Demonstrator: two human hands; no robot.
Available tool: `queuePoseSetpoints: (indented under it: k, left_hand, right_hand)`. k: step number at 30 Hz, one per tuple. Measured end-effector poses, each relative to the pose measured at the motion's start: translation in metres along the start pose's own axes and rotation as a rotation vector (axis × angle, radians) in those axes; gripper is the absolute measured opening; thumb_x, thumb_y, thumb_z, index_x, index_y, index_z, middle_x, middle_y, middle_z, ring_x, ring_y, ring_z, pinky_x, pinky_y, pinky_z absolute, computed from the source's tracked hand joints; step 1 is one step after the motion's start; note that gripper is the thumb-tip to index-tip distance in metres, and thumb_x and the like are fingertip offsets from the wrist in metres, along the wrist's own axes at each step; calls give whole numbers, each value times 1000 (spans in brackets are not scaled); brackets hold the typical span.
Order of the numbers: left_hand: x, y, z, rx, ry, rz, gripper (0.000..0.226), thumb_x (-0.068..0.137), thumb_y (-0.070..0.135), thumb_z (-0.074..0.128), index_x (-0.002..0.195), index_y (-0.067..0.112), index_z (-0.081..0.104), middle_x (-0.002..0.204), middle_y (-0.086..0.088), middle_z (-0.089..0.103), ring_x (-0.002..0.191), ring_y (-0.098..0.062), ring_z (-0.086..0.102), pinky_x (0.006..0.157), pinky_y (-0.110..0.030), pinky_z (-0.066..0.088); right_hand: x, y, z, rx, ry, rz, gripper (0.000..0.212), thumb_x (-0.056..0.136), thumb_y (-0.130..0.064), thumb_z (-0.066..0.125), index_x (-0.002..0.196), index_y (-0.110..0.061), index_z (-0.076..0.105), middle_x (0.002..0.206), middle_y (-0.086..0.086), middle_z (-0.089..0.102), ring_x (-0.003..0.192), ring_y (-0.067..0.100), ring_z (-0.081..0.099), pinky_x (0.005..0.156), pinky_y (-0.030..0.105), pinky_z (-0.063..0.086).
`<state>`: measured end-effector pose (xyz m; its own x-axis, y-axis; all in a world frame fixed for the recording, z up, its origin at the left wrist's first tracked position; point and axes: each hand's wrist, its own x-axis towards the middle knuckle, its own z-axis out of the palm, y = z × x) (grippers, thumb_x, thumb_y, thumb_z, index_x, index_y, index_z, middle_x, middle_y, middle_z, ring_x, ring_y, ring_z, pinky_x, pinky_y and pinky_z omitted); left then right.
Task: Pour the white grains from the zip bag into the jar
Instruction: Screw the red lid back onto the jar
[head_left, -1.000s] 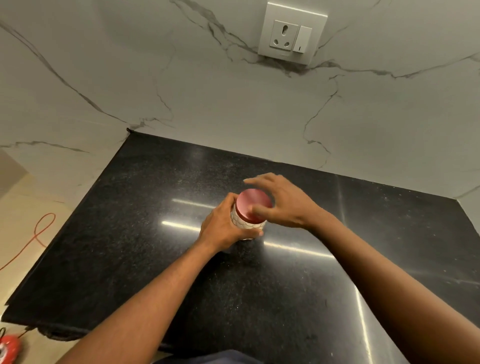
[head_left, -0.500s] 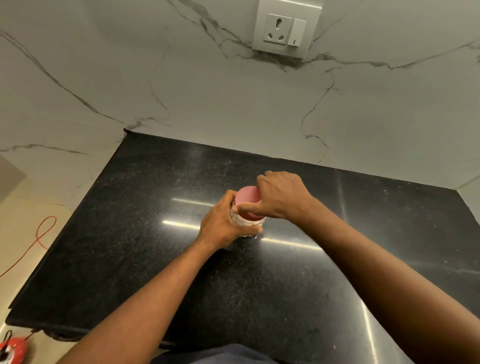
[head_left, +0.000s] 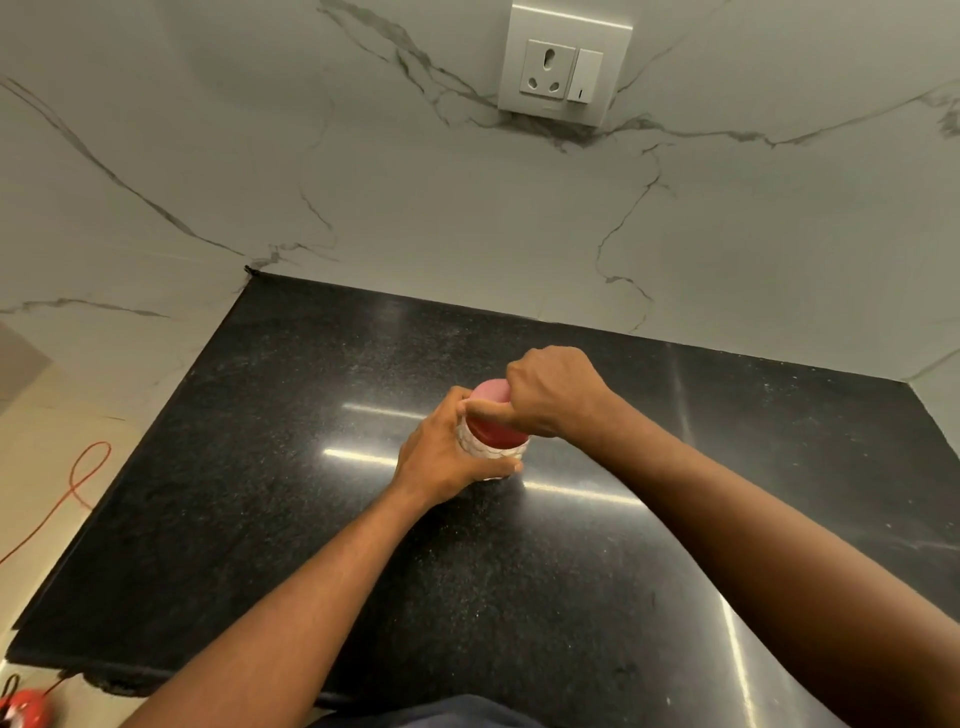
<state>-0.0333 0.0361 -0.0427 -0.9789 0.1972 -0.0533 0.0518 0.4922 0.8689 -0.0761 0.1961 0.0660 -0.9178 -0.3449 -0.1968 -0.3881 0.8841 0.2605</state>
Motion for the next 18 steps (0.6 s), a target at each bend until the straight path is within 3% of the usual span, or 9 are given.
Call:
queuePoseSetpoints:
  k: [2,4,5,7,10,12,14,16,18]
  left_hand:
    - [1,1,-1,8,5,0,89,50,73,90,123,53,43,117,21,66,105,-7,67,88,-43,62]
    - [1,1,-1,22,8,13,93,51,74,89,127,54,39,118,22,63,106,-7,67,90,-40,61]
    - [2,0,-1,20,8,14,93,51,74,90,126,53,39,119,22,64,107,-7,67,90,-40,61]
    - [2,-1,0,17,10,7,88,50,75,90,121,54,42,117,21,66,104,-4,68,88,-40,62]
    - [2,0,1,31,7,-3,89,50,74,91,122,54,42,118,20,66,104,-5,67,87,-38,62]
    - [3,1,1,44,4,-5,88,51,73,90,122,51,44,117,19,67,103,-8,68,83,-40,62]
    - [3,1,1,43,4,0,87,51,72,90,121,52,43,113,21,67,101,-8,67,76,-38,62]
    - [1,0,3,31,9,7,86,50,73,90,119,57,42,113,23,65,102,-5,66,78,-34,59]
    - [0,-1,2,17,19,5,87,49,73,90,121,58,42,115,24,66,104,-3,66,83,-34,58]
  right_hand:
    - [-2,8,-2,93,-46,-65,75,86,-87,44,102,-17,68,96,6,72,75,18,63,65,32,48]
    - [-5,14,-8,275,-198,-245,81,83,-65,72,151,-33,44,149,4,53,120,22,60,90,35,51]
    - [-7,14,-9,299,-228,-317,90,80,-52,79,158,-41,33,159,1,42,130,24,54,97,37,50]
    - [-10,10,-9,225,-146,-347,89,79,-40,82,156,-45,38,153,1,45,122,24,59,93,36,55]
    - [-5,5,-5,174,7,-292,76,78,-56,77,147,-33,54,122,2,67,93,17,63,70,29,50]
    - [0,1,-2,201,39,-173,71,78,-77,66,120,-19,71,96,1,74,79,17,65,59,26,44]
    - [2,-5,5,218,75,-12,76,81,-89,47,78,-15,66,67,2,63,62,19,62,49,27,39]
    - [2,-8,10,158,71,127,82,89,-88,30,64,-14,54,59,3,55,53,19,54,50,28,39]
    - [0,-3,9,83,86,145,82,93,-86,23,68,-15,57,67,4,62,55,18,53,54,30,42]
